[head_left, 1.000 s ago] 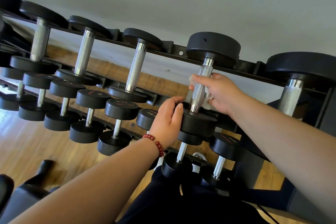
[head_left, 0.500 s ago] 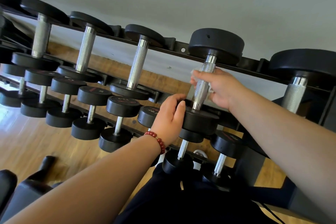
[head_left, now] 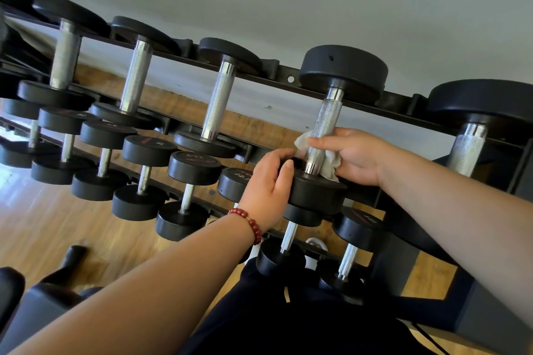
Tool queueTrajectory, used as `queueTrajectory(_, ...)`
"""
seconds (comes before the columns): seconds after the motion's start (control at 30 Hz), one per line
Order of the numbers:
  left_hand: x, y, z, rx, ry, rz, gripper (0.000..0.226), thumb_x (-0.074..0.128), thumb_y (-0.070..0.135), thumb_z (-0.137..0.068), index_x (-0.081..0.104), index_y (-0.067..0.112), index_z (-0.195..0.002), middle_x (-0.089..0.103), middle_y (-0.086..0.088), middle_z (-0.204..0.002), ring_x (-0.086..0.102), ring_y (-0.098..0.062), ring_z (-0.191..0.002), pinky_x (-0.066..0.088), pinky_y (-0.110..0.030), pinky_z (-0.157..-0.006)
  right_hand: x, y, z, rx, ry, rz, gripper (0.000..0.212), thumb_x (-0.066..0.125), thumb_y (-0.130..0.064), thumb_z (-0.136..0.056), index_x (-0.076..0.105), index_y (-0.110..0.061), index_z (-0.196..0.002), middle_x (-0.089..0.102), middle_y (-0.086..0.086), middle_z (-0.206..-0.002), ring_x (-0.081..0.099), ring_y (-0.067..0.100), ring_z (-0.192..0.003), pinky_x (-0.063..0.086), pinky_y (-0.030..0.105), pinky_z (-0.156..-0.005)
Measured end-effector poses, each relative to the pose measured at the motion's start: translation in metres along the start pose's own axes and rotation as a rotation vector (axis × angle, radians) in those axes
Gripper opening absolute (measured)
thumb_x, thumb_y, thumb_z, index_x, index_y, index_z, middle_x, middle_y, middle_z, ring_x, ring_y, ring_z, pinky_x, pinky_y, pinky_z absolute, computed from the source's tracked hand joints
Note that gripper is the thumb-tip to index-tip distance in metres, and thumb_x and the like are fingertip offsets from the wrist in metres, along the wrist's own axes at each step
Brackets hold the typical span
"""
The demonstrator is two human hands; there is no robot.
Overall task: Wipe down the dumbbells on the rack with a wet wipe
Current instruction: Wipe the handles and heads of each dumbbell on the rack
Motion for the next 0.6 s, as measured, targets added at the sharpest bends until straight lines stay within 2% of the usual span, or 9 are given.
queueTrajectory(0.1, 0.000, 0.003, 0.001, 0.006, -0.006, -0.016, 0.044, 0.030, 0.040, -0.096, 0.051, 0.021, -0.130, 0.054, 0.008, -0.120, 0.049, -0.007, -0.117, 0.041, -0.029, -0.103, -0.004, -0.007, -0.006, -0.056, 0.070, 0.040, 0.032, 0.068, -0.003, -0.083, 0.061, -0.013, -0.112, 0.069, 0.013, -0.108, 0.064, 0.025, -0.111, 0.048, 0.039, -0.100)
queueTrajectory(0.2, 0.000, 0.001, 0.001, 0.003, -0.003, -0.003, 0.038, 0.032, 0.037, -0.098, 0.050, 0.022, -0.129, 0.055, 0.008, -0.119, 0.050, -0.005, -0.114, 0.043, -0.031, -0.102, 0.003, 0.010, 0.002, 0.015, -0.004, 0.201, 0.027, 0.071, -0.007, -0.081, 0.063, -0.018, -0.105, 0.070, 0.012, -0.109, 0.067, 0.025, -0.103, 0.054, 0.038, -0.090)
queueTrajectory(0.27, -0.001, 0.001, 0.002, 0.003, 0.005, -0.002, 0.041, 0.031, 0.039, -0.096, 0.051, 0.023, -0.128, 0.055, 0.008, -0.119, 0.050, -0.005, -0.114, 0.044, -0.031, -0.101, 0.004, 0.009, 0.005, 0.017, -0.039, 0.188, 0.025, 0.070, -0.006, -0.080, 0.064, -0.016, -0.103, 0.070, 0.013, -0.108, 0.067, 0.026, -0.101, 0.055, 0.039, -0.089)
queueTrajectory(0.33, 0.000, 0.000, 0.001, 0.000, -0.001, -0.008, 0.038, 0.032, 0.037, -0.100, 0.050, 0.021, -0.130, 0.055, 0.007, -0.121, 0.050, -0.007, -0.116, 0.043, -0.033, -0.103, -0.001, -0.003, -0.003, -0.030, 0.025, 0.078, 0.034, 0.069, -0.001, -0.081, 0.062, -0.012, -0.113, 0.068, 0.014, -0.113, 0.065, 0.026, -0.107, 0.053, 0.038, -0.093)
queueTrajectory(0.4, 0.000, 0.000, 0.001, -0.002, -0.009, -0.017, 0.036, 0.033, 0.034, -0.102, 0.049, 0.020, -0.132, 0.054, 0.007, -0.122, 0.049, -0.009, -0.118, 0.042, -0.036, -0.105, -0.005, -0.012, -0.009, -0.093, 0.089, 0.054, 0.038, 0.069, 0.002, -0.082, 0.059, -0.014, -0.115, 0.066, 0.012, -0.119, 0.062, 0.024, -0.113, 0.051, 0.034, -0.093)
queueTrajectory(0.53, 0.000, 0.001, 0.001, 0.010, 0.001, -0.014, 0.039, 0.033, 0.037, -0.099, 0.050, 0.021, -0.130, 0.055, 0.007, -0.120, 0.050, -0.006, -0.115, 0.043, -0.033, -0.103, -0.001, 0.013, 0.000, -0.024, 0.012, 0.315, 0.043, 0.074, -0.002, -0.078, 0.056, -0.019, -0.113, 0.066, 0.008, -0.116, 0.062, 0.024, -0.111, 0.049, 0.037, -0.098)
queueTrajectory(0.6, 0.000, 0.001, 0.001, 0.010, 0.003, -0.010, 0.036, 0.034, 0.034, -0.101, 0.050, 0.021, -0.130, 0.055, 0.007, -0.120, 0.050, -0.007, -0.115, 0.044, -0.035, -0.102, -0.003, 0.009, 0.000, -0.022, 0.006, 0.274, 0.043, 0.073, -0.002, -0.079, 0.057, -0.015, -0.117, 0.067, 0.009, -0.112, 0.065, 0.022, -0.104, 0.054, 0.035, -0.089)
Point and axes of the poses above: each hand's wrist, its own z-axis away from the middle knuckle, its own x-axis out of the palm, y = z × x, the point moved 6 cm from there along -z, towards the middle knuckle
